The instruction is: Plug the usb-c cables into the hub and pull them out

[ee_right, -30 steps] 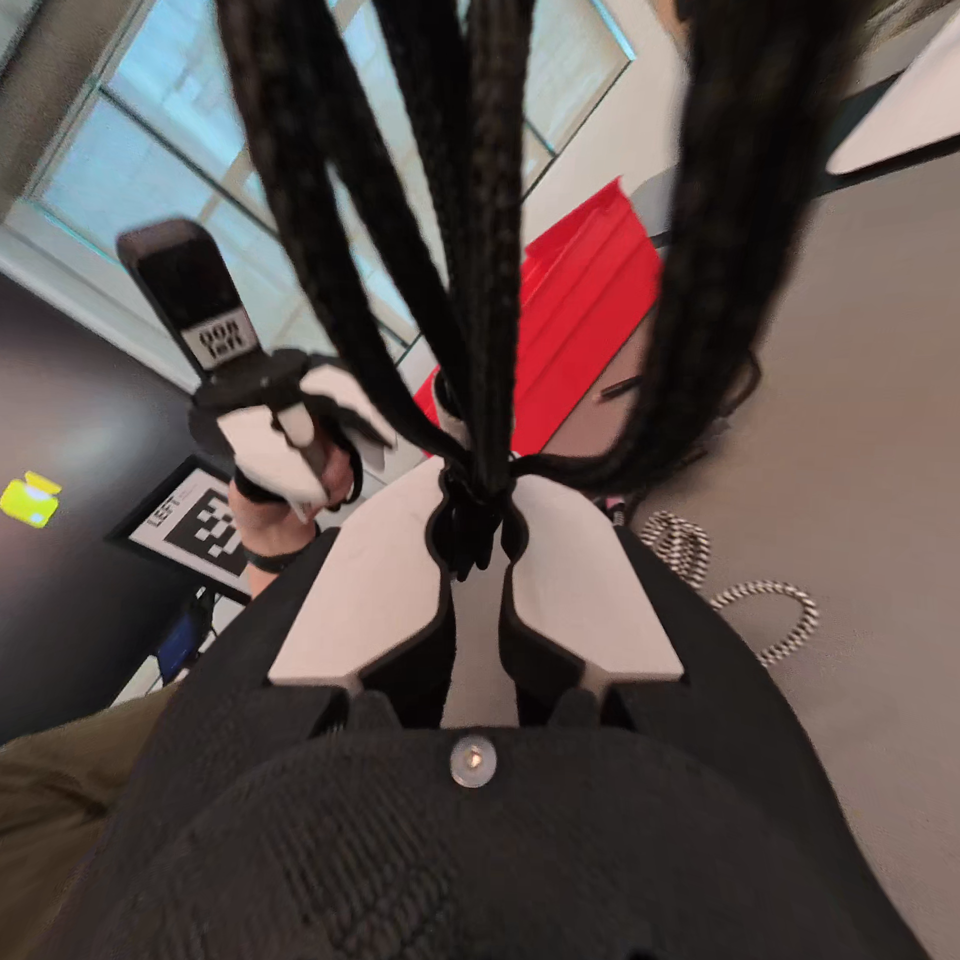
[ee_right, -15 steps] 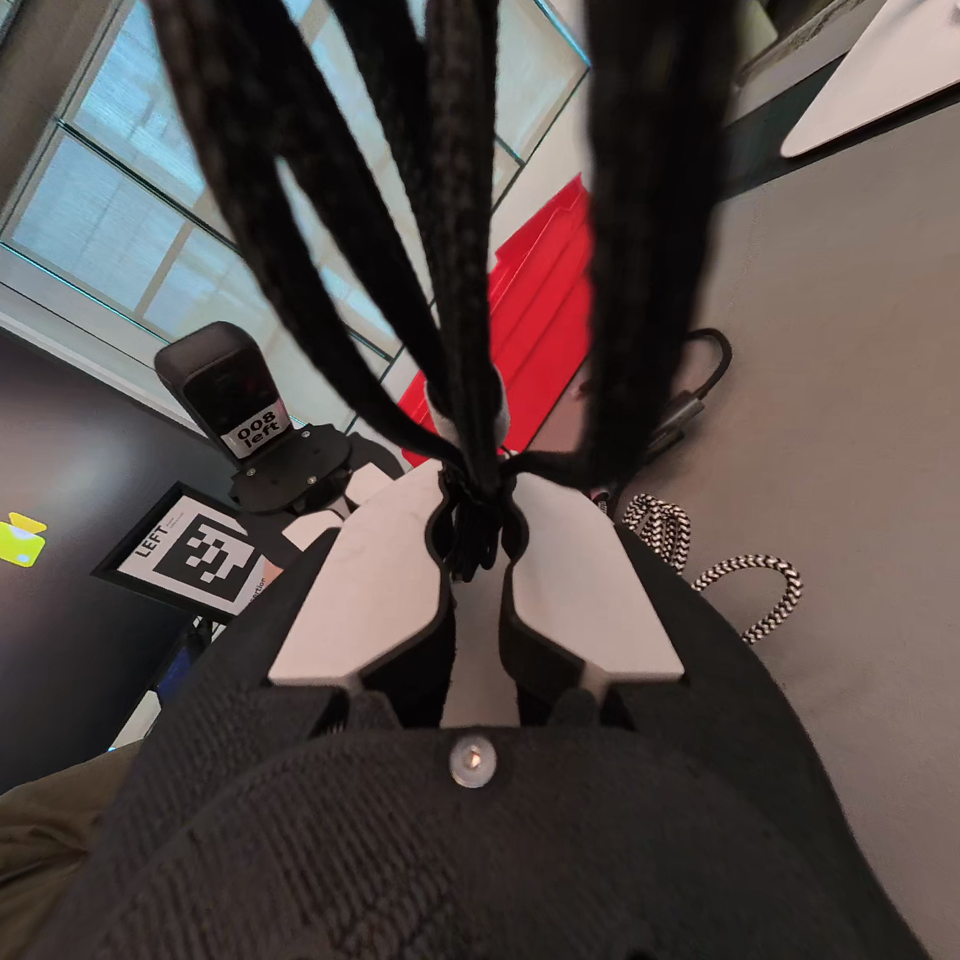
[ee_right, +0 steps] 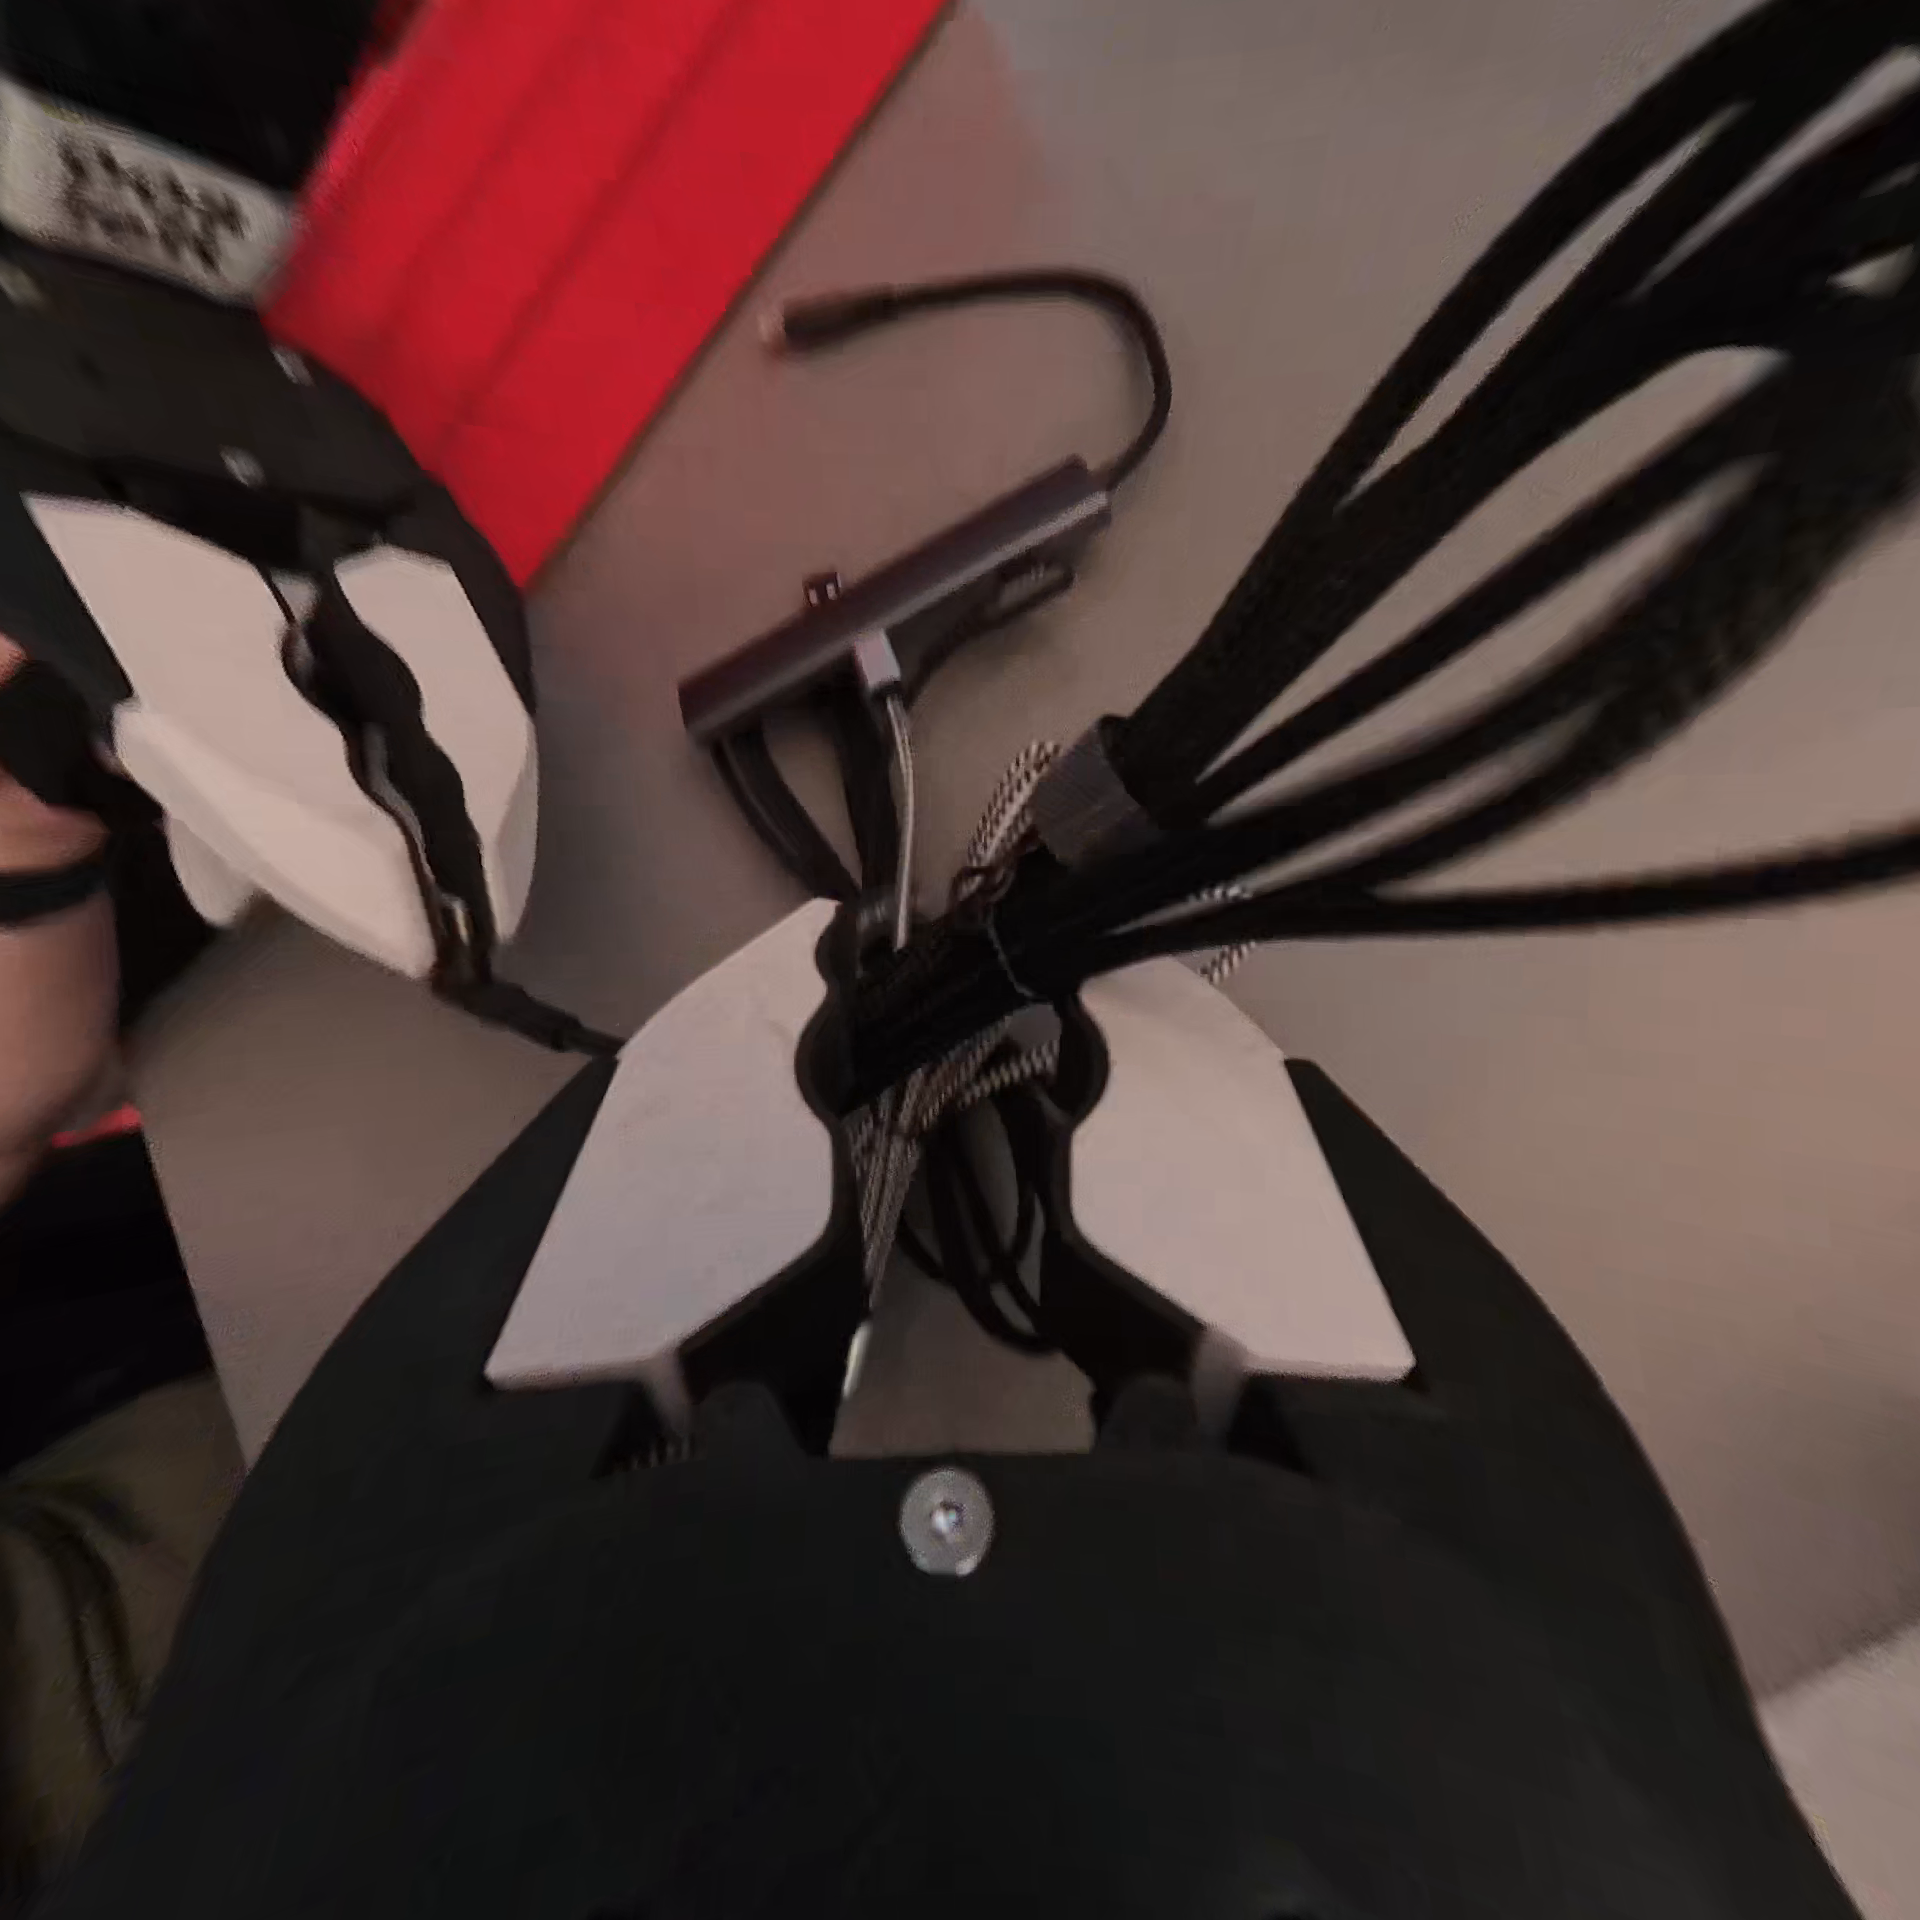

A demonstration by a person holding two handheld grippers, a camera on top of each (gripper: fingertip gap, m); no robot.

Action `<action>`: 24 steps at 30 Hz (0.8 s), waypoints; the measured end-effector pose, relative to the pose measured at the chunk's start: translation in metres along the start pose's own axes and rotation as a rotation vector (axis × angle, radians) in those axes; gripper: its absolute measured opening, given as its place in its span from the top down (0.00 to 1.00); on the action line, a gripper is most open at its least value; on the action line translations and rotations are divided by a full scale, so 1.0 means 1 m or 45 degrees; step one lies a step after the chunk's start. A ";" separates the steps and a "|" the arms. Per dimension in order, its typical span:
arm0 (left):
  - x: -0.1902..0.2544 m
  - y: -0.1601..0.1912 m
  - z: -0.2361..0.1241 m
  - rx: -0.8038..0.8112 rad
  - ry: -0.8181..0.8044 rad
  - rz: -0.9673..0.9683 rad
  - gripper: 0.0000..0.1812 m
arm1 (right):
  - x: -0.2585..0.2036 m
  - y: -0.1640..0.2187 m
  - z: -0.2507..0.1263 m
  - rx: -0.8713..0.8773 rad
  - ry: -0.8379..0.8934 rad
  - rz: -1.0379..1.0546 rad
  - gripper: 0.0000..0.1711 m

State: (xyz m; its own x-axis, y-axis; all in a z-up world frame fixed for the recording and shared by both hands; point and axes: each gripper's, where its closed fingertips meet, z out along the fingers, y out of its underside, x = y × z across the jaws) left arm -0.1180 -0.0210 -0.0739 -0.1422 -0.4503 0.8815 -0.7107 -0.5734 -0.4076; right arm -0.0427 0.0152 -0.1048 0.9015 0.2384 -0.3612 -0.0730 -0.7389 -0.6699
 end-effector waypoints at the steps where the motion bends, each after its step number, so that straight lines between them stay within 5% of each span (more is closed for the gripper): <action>1: 0.003 -0.002 -0.001 0.018 0.020 0.002 0.97 | -0.001 0.005 -0.004 -0.059 0.027 -0.037 0.78; 10: 0.018 -0.004 0.005 0.001 0.062 0.037 0.97 | -0.013 0.030 -0.032 -0.303 0.058 -0.109 0.75; 15: 0.018 -0.005 0.005 0.023 0.007 0.075 0.97 | 0.011 0.017 -0.043 -0.220 0.246 -0.119 0.60; 20: 0.016 -0.010 -0.001 0.113 0.040 0.018 0.97 | -0.010 -0.020 -0.057 0.063 0.140 -0.238 0.61; 24: 0.016 -0.020 -0.004 0.219 0.083 -0.031 0.97 | -0.077 -0.052 -0.072 0.585 0.140 -0.929 0.64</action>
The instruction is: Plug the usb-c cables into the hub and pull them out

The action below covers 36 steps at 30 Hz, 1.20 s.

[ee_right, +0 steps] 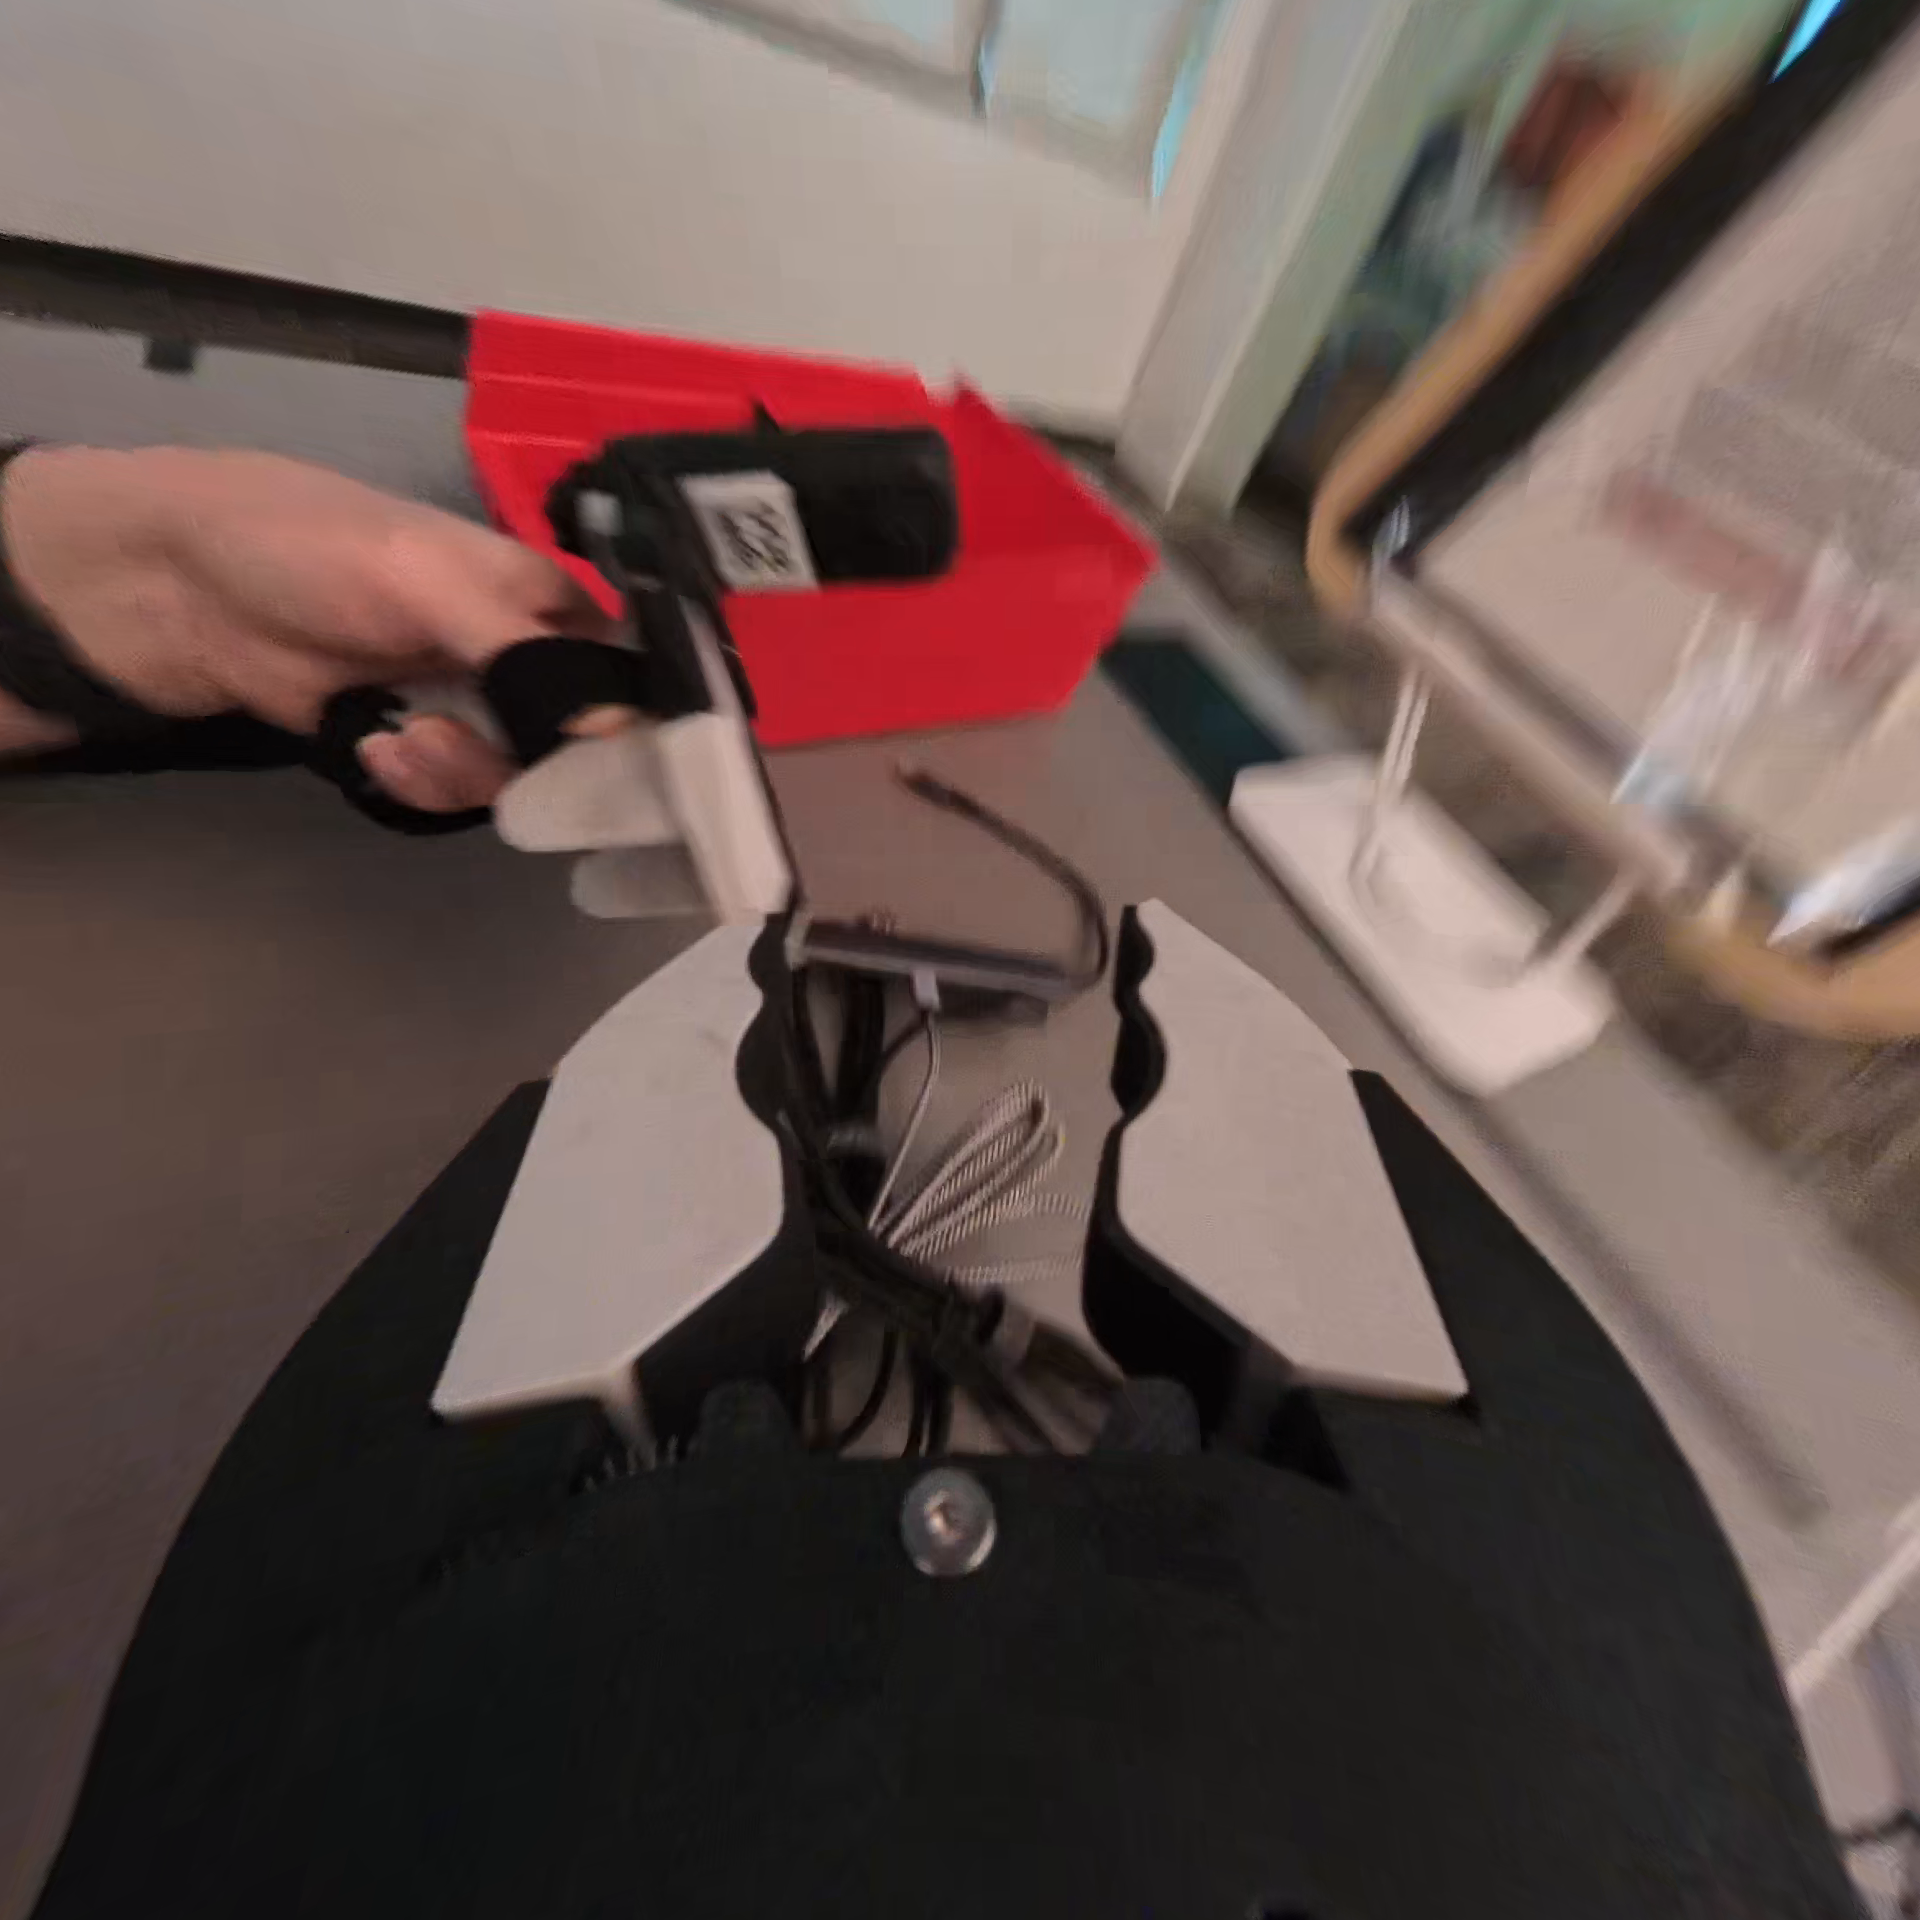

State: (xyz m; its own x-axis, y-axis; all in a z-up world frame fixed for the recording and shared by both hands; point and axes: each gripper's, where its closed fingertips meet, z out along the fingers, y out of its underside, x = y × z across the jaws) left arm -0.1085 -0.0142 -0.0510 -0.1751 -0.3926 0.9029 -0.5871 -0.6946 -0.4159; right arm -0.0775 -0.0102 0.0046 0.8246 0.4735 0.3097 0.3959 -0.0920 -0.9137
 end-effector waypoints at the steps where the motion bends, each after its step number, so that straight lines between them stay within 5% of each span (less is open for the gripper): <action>1: 0.000 -0.002 0.000 0.023 0.018 -0.016 0.97 | -0.016 -0.005 -0.003 0.085 0.028 -0.194 0.70; 6: 0.007 -0.001 0.007 0.057 0.094 -0.062 0.97 | -0.052 0.024 0.004 -0.035 0.336 -0.918 0.88; 20: 0.020 -0.008 0.014 0.204 0.262 -0.189 0.97 | -0.032 0.029 0.010 -0.185 0.727 -1.151 0.94; 26: 0.037 -0.016 0.005 0.236 0.313 0.027 0.93 | -0.033 0.020 -0.001 -0.036 0.523 -0.787 0.95; 31: 0.039 -0.005 0.011 0.048 -0.164 0.780 0.85 | -0.035 0.019 -0.012 0.085 0.136 -0.344 0.95; 36: 0.045 0.002 0.023 0.036 -0.338 1.176 0.94 | -0.045 0.016 -0.027 0.211 -0.249 0.012 0.95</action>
State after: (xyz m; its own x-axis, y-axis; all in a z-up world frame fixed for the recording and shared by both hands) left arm -0.0995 -0.0465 -0.0140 -0.3725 -0.9132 0.1652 -0.2874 -0.0557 -0.9562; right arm -0.0972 -0.0568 -0.0167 0.7280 0.6349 0.2588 0.3037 0.0397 -0.9519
